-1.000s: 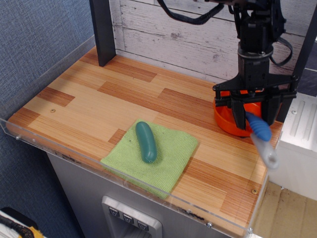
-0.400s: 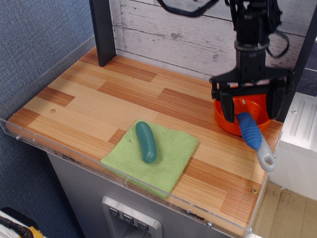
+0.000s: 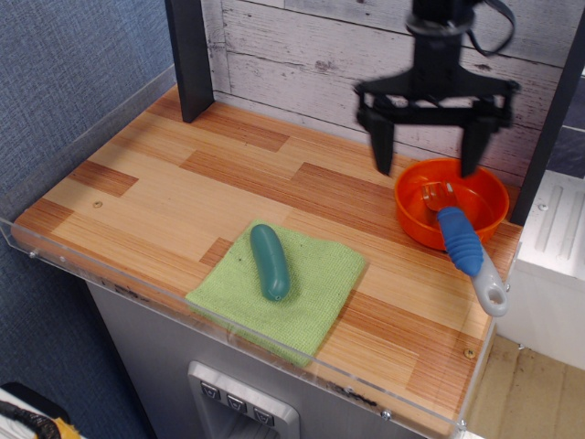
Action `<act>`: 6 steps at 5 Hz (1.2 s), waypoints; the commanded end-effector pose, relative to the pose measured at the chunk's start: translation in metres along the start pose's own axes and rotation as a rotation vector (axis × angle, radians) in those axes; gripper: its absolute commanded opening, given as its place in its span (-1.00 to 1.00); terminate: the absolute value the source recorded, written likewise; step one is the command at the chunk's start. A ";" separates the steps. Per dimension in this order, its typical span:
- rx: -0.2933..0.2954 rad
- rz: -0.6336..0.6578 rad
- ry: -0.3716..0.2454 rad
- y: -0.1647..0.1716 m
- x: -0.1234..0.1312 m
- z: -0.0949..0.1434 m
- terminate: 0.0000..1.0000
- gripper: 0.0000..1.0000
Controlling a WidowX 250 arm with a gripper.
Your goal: Move the blue spoon into the red bowl
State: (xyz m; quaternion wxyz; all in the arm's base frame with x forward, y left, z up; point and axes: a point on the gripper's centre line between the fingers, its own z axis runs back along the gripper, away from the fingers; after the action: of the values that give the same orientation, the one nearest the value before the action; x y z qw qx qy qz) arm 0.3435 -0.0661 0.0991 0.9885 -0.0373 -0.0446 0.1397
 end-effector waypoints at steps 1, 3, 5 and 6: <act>0.035 -0.179 -0.083 0.051 -0.002 0.044 -1.00 1.00; 0.076 -0.215 -0.064 0.097 -0.042 0.060 -1.00 1.00; 0.010 -0.111 -0.084 0.141 -0.080 0.094 -1.00 1.00; -0.023 -0.124 -0.159 0.141 -0.095 0.112 -1.00 1.00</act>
State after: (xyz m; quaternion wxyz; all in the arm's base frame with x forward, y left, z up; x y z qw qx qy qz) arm 0.2115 0.0389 0.1842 0.9890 -0.0377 -0.1183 0.0802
